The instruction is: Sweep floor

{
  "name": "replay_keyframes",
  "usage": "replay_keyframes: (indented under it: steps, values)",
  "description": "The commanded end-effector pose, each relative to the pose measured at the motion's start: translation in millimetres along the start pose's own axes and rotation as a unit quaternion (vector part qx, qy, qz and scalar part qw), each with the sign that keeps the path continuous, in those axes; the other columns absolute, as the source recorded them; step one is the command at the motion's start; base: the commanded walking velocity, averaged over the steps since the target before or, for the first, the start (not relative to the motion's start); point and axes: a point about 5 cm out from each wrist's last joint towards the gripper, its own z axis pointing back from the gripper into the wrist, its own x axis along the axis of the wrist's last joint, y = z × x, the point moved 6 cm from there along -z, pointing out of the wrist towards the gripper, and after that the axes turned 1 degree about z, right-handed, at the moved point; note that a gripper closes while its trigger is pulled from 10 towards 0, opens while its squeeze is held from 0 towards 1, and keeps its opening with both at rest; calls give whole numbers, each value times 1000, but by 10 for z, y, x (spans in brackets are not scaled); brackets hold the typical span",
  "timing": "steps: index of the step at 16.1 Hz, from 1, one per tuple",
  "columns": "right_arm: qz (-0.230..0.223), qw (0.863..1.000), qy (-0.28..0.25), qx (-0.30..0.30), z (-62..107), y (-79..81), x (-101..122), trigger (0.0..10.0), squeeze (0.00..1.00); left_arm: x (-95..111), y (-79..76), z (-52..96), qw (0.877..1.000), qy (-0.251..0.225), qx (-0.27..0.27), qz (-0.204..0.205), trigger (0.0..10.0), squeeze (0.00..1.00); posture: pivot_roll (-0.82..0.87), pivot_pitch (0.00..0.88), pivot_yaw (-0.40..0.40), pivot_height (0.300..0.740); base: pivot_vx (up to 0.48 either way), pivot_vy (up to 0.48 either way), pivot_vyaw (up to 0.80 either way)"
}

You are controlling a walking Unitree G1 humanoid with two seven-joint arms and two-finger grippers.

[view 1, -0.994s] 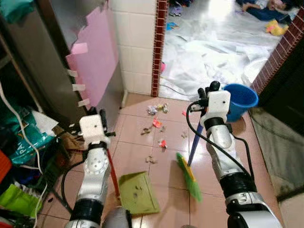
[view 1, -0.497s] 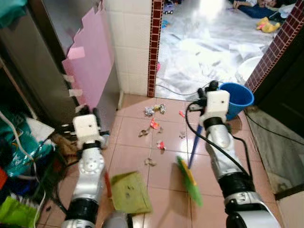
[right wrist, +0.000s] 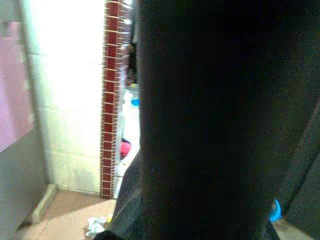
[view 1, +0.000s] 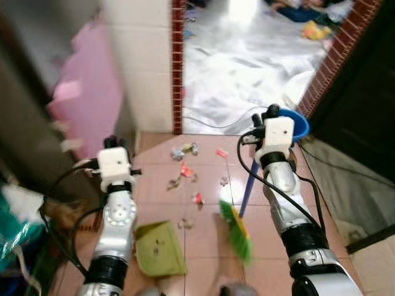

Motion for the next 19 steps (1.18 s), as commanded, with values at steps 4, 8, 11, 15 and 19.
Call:
replay_keyframes:
  steps: [4, 8, 11, 15, 19]
  values:
    - [17, 1000, -21, -10, -29, -99, 110, 10000, 0, 143, -132, -46, 999, -29, -18, -8, 10000, 0, 38, 0, 4, 740, 480, 0, 0]
    - [16, 1000, -19, -8, -25, -91, 96, 10000, 0, 140, -122, -40, 999, -32, -9, -22, 10000, 0, 37, 0, 5, 740, 469, 0, 0]
    - [15, 1000, -18, -6, -26, -69, 89, 10000, 0, 93, -103, -47, 1000, -22, 12, -15, 10000, 0, 38, 0, 5, 740, 0, 0, 0]
    - [14, 1000, -20, -4, -60, -71, 110, 10000, 0, 12, -230, -61, 1000, -8, 1, 15, 10000, 0, 34, 0, -1, 740, 0, 0, 0]
    - [-11, 1000, -6, -19, -69, -116, 59, 10000, 0, -84, -387, -8, 999, 3, -29, 21, 10000, 0, 31, 0, 3, 740, 0, 0, 0]
